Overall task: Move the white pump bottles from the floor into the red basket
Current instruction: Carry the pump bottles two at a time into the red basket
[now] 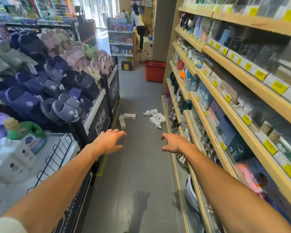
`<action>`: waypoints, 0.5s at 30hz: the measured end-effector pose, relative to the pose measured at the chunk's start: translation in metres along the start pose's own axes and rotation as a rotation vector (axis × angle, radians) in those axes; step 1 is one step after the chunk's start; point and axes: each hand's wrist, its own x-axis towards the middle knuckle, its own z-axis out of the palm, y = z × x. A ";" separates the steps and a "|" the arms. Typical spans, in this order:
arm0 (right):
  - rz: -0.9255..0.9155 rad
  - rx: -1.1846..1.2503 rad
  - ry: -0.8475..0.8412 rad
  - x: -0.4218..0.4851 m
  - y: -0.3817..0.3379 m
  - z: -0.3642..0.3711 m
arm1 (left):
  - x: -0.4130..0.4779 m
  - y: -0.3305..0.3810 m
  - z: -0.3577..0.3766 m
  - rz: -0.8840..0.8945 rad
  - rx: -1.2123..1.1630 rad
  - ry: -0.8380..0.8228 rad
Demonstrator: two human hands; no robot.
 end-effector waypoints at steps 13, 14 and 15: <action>0.030 0.185 0.032 0.123 -0.015 -0.061 | 0.128 -0.099 -0.044 0.000 0.037 0.042; 0.025 0.197 0.043 0.132 -0.014 -0.066 | 0.138 -0.103 -0.049 0.003 0.042 0.048; 0.025 0.204 0.054 0.141 -0.013 -0.070 | 0.148 -0.105 -0.052 0.008 0.052 0.056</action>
